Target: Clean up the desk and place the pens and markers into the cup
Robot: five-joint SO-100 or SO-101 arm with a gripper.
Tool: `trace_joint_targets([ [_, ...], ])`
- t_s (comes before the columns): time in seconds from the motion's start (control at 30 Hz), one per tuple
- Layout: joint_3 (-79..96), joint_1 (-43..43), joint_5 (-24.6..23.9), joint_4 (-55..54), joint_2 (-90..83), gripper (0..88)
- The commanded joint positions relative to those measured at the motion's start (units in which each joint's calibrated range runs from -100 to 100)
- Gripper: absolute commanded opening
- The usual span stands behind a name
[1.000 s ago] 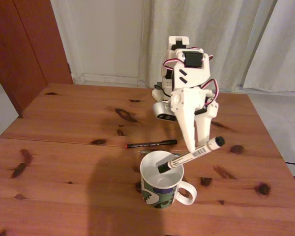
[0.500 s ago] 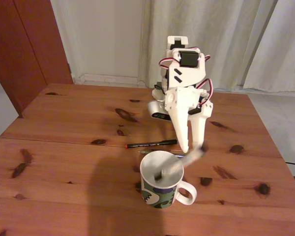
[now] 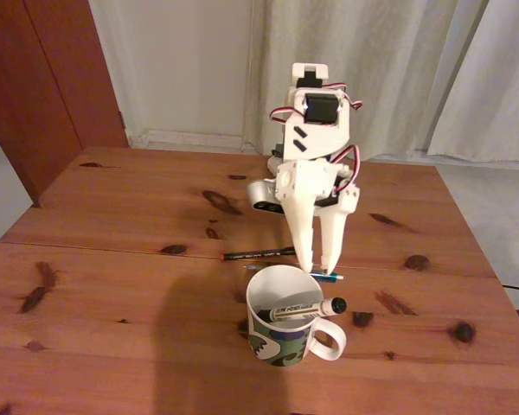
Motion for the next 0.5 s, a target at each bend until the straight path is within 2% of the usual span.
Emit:
trace_joint_targets([
  [0.0,4.8,-0.1,2.0,-0.5,-9.5,10.9],
  [0.27,20.7,-1.1,7.8,-0.6,-23.1,10.9],
  [0.47,33.2,-2.7,16.7,-0.5,-31.8,10.9],
])
